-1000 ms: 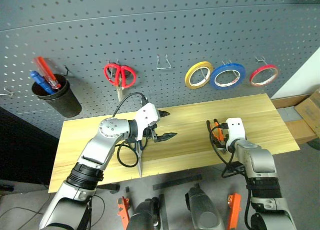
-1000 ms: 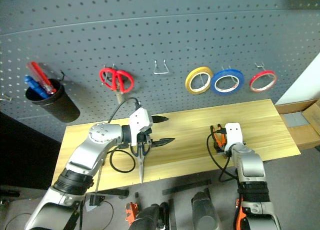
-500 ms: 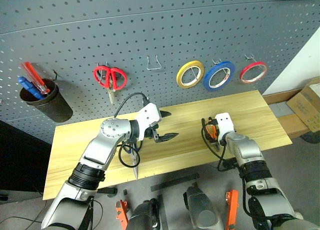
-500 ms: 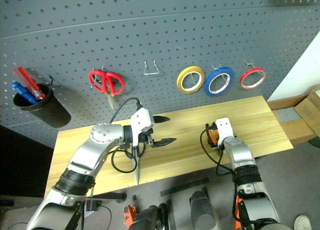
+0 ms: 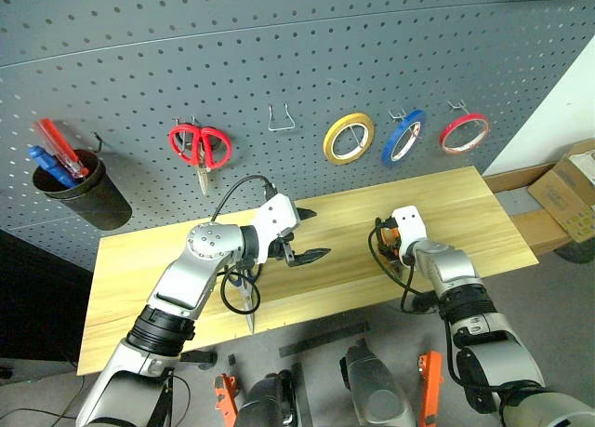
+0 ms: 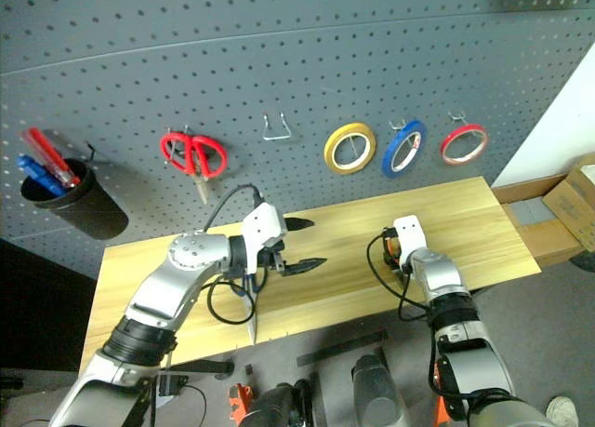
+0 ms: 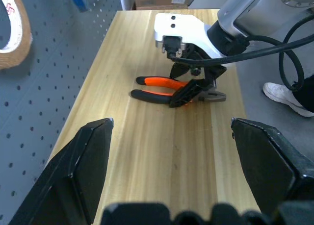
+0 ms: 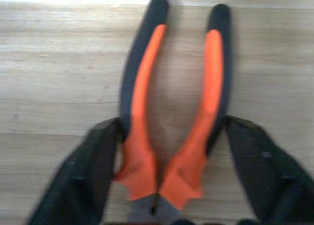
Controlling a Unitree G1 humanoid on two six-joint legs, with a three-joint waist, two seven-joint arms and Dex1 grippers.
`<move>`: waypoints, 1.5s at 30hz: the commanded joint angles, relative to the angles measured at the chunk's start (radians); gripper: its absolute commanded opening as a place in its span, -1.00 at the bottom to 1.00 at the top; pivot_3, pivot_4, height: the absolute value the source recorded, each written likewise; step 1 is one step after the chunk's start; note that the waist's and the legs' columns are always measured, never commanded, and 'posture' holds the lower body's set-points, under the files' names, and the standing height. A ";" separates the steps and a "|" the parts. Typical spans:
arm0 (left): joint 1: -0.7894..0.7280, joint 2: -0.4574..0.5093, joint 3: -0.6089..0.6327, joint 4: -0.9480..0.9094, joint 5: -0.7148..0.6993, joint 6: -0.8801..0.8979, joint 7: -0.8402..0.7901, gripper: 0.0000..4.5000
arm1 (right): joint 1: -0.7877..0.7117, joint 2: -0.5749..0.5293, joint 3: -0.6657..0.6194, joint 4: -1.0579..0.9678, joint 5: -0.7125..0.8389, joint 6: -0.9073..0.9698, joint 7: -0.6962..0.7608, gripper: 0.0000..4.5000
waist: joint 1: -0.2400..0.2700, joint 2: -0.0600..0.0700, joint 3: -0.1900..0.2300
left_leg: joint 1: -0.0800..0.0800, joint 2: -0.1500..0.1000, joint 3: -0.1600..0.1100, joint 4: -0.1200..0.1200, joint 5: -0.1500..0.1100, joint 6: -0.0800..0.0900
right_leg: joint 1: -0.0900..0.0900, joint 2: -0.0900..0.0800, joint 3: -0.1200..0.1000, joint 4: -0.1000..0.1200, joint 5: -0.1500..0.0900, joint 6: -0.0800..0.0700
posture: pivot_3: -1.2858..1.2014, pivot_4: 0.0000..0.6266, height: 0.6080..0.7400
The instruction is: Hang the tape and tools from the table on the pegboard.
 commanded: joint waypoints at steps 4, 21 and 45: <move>0.078 0.052 0.104 -0.051 -0.039 0.014 0.021 0.83 | 0.057 0.005 0.035 -0.172 -0.005 0.007 0.009 0.06 | -0.003 0.000 0.000 | 0.000 0.000 0.000 -0.001 0.000 0.000 | -0.001 0.000 0.000 0.000 0.000 0.000 | -0.23 -0.27 1.00; 0.372 -0.012 0.481 -0.245 -0.168 0.088 0.333 0.83 | 0.119 0.187 0.226 -1.043 -0.030 -0.060 -0.090 0.06 | 0.065 0.000 -0.002 | -0.001 0.001 -0.003 -0.001 0.000 -0.002 | -0.006 0.000 0.000 0.000 0.003 -0.003 | -0.15 -0.32 1.00; 0.208 -0.085 0.423 -0.237 -0.163 0.110 0.448 0.83 | -0.572 0.267 0.134 0.079 -0.125 -0.967 -0.183 0.06 | 0.099 -0.006 -0.006 | 0.000 0.002 -0.002 -0.003 0.004 -0.008 | -0.011 0.001 -0.004 0.000 0.009 -0.006 | -0.07 -0.40 1.00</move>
